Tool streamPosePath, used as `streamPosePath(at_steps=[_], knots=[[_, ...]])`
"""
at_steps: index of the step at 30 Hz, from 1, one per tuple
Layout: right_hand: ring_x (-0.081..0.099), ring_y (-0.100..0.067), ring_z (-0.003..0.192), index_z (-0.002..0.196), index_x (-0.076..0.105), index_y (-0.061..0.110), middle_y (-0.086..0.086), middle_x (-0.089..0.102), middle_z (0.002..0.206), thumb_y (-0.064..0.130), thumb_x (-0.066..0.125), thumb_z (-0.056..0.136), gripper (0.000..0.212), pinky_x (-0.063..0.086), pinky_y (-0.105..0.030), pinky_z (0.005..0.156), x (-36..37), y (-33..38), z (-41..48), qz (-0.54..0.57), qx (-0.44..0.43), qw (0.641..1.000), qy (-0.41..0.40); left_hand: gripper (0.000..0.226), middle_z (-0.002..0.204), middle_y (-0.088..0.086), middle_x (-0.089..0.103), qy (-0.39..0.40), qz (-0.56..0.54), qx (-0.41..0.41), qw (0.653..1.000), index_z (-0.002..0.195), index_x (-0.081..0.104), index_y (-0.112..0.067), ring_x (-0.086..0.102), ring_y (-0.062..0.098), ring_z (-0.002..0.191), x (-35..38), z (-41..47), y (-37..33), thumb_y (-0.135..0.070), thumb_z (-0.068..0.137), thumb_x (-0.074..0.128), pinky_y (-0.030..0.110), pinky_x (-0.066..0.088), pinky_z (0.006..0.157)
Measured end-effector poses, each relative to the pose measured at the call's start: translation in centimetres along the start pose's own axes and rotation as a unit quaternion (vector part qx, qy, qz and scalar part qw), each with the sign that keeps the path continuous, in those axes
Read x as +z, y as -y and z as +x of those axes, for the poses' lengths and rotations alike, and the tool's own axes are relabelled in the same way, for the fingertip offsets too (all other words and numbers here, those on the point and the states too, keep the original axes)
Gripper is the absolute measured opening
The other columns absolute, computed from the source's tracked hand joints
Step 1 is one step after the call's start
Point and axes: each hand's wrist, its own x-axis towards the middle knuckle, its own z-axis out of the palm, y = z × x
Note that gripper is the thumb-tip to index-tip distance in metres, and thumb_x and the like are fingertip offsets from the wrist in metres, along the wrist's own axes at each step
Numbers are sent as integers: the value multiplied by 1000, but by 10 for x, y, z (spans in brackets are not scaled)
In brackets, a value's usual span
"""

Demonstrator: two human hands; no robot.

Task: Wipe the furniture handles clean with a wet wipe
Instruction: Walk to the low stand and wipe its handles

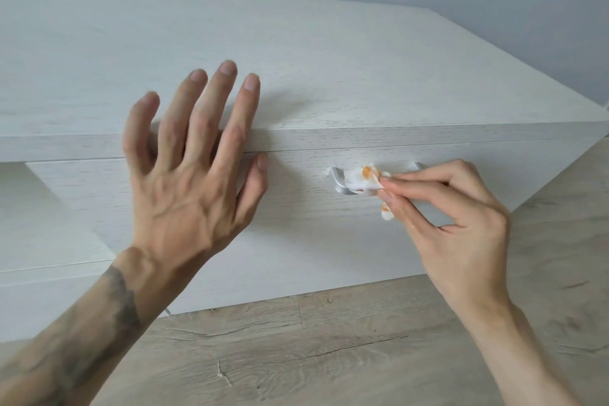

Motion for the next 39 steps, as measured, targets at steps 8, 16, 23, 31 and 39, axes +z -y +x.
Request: streamPosePath(at_steps=[8,16,23,31,39], knots=[[69,-30,89,107,81,12,-4,70,98,10,81,94,13,56,-40,81,10,6,1,-9,-26,1000,7,65,169,13,38,-8,9,-9,1000,168,28,-15,30,29,155,1,0,-2,-37,110,45,51,15,126],[65,-23,88,102,82,13,-2,70,96,13,83,93,9,51,-50,80,16,11,1,-24,-33,999,8,67,169,12,31,-20,9,-16,1000,169,26,-16,26,31,156,6,-7,-6,-36,109,48,49,9,130],[64,-23,88,100,83,13,-1,70,95,16,81,94,7,49,-51,82,15,9,0,-24,-19,999,-7,67,168,13,33,-24,8,-15,1000,169,26,-16,27,32,156,7,-8,-5,-36,109,49,50,10,130],[70,-15,92,103,81,7,-6,70,96,6,80,94,9,57,-38,89,-1,1,-4,-25,5,999,-28,68,168,12,29,-21,3,-9,1000,169,24,-16,25,32,155,7,-9,-4,-36,109,48,51,10,129],[65,0,104,108,81,10,-7,66,106,-1,71,96,19,49,-16,94,6,24,-13,-32,45,998,-45,68,169,12,27,-20,-2,-9,1000,170,22,-17,23,31,156,8,-10,-4,-36,110,47,49,6,131]])
